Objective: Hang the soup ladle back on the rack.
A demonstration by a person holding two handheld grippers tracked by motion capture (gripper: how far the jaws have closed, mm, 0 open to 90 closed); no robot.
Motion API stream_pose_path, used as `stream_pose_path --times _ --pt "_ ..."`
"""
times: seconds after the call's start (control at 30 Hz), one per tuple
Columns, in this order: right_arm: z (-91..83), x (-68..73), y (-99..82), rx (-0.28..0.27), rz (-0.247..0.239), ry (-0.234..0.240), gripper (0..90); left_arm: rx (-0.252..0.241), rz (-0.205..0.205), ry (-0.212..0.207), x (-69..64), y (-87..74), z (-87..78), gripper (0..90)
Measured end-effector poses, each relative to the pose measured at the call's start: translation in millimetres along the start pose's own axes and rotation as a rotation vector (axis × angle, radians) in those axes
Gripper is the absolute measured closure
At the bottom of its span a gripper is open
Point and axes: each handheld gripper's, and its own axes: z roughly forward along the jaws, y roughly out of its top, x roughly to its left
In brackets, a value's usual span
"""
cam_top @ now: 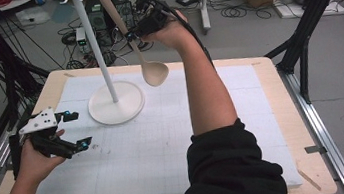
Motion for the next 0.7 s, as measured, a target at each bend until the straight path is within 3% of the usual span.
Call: stream_pose_path --times 0.3,0.7 --pt "6.9 -1.7 0.7 0.012 -0.001 0.018 77.6 0.000 -0.001 0.002 0.6 -1.7 -2.0 1.7" --pt "16.7 6.2 6.1 0.028 -0.028 0.051 77.6 -0.001 -0.002 0.007 -0.7 -2.1 -3.6 1.7"
